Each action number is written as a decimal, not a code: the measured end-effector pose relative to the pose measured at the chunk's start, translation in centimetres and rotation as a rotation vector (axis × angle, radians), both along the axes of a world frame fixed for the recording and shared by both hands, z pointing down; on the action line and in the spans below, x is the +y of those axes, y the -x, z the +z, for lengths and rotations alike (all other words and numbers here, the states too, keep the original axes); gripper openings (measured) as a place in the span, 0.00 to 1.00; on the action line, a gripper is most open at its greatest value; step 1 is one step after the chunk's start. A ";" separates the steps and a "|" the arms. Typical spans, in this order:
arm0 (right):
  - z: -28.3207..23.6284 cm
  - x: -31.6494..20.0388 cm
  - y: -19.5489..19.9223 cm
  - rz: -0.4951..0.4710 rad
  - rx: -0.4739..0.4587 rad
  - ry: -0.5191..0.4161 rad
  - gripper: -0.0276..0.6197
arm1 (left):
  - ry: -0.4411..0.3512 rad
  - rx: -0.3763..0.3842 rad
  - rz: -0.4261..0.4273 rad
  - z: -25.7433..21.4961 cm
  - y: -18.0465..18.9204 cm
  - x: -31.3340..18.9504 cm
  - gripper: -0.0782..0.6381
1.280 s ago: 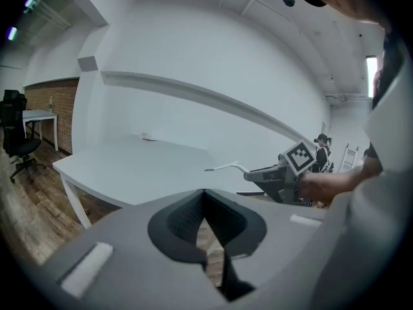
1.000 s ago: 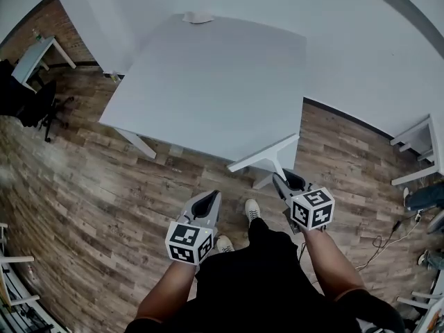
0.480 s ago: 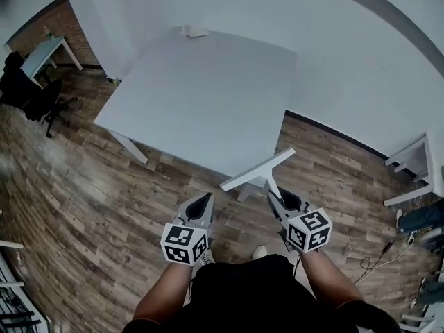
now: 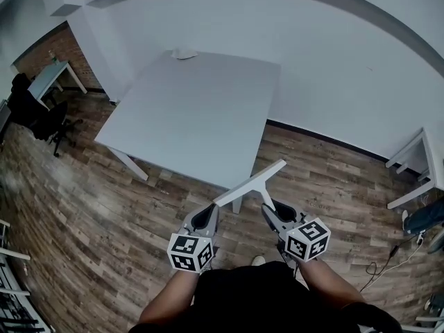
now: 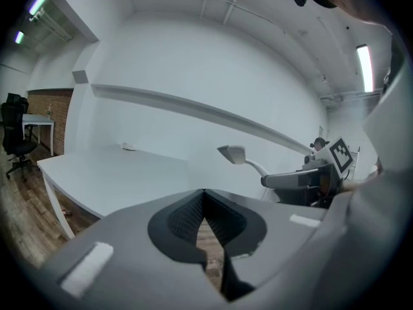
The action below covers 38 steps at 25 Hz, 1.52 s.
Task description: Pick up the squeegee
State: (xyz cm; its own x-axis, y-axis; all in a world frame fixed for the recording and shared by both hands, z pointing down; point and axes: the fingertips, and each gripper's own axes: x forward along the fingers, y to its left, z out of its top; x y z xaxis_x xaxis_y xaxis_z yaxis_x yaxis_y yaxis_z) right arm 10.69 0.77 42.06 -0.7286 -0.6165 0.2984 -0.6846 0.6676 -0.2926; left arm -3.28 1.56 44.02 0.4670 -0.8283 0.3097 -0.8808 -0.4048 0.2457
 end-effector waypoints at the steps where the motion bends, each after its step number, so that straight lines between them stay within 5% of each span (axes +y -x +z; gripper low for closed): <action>1: 0.1 0.1 -0.2 0.005 -0.004 0.006 0.19 | -0.001 -0.006 0.012 -0.1 -0.5 0.2 0.12; 13: 0.2 -0.1 2.7 0.024 -0.022 -0.003 0.19 | -0.019 -0.071 0.039 -1.0 2.5 0.6 0.12; 38: 0.4 0.1 5.6 0.041 0.027 -0.022 0.19 | -0.030 -0.063 0.070 -0.8 5.4 0.8 0.12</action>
